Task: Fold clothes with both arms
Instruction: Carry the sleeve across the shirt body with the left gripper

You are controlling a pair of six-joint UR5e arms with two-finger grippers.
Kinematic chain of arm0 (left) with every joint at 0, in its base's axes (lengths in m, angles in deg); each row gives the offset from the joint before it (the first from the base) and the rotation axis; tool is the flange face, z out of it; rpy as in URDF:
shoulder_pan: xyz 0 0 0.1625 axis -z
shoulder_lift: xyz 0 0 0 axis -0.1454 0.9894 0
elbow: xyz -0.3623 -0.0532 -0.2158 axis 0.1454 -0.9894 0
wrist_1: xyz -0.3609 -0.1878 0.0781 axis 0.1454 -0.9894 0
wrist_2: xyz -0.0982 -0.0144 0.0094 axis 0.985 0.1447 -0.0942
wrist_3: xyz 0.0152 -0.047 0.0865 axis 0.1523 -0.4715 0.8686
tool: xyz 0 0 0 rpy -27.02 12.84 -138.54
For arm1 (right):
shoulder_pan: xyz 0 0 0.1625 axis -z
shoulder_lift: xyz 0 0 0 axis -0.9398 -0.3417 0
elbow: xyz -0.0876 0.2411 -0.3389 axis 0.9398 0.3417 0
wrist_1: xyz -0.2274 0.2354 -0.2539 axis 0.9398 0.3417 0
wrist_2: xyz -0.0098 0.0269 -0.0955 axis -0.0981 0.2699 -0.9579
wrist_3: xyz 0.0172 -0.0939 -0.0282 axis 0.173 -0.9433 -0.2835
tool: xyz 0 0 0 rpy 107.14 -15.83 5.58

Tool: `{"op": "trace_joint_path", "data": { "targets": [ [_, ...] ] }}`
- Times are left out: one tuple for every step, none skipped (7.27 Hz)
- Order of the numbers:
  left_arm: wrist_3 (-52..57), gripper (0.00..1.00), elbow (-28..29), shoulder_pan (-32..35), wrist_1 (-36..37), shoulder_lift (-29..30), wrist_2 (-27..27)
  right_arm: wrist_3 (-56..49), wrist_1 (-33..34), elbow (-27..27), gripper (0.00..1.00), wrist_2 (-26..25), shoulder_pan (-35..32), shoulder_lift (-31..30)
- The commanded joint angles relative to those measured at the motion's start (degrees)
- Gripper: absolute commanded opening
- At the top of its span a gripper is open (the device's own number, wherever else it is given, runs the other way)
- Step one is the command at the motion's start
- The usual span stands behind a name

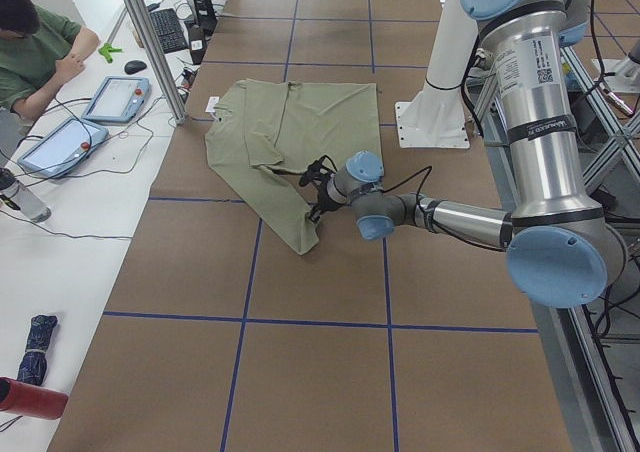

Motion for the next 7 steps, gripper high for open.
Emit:
{"op": "trace_joint_path", "data": {
  "targets": [
    [-1.2, 0.00, 0.0, 6.2, 11.2, 13.9, 1.3, 0.0, 0.0, -0.4, 1.00, 0.0, -0.4, -0.9],
    [-3.4, 0.00, 0.3, 6.5, 21.0, 22.4, 1.3, 0.0, 0.0, -0.4, 1.00, 0.0, -0.4, -0.9],
    [-7.0, 0.00, 2.2, 6.3, 29.4, 32.0, 1.2, 0.1, 0.0, -0.3, 1.00, 0.0, -0.4, -0.9],
    [-11.2, 0.00, 7.1, 6.1, 36.0, 41.6, 1.1, 0.1, 0.0, -0.3, 1.00, 0.0, -0.4, -0.8],
    [-17.2, 0.00, 14.1, 5.3, 37.0, 49.0, 1.0, 0.1, 0.0, -0.3, 1.00, 0.1, -0.4, -0.9],
    [-21.8, 0.00, 22.9, 3.7, 36.8, 57.6, 0.7, 0.2, 0.0, -0.3, 1.00, 0.1, -0.5, -0.9],
    [-25.3, 0.00, 30.0, 0.7, 36.5, 64.8, -0.9, 0.2, 0.0, -0.3, 1.00, 0.1, -0.6, -0.9]
  ]
}}
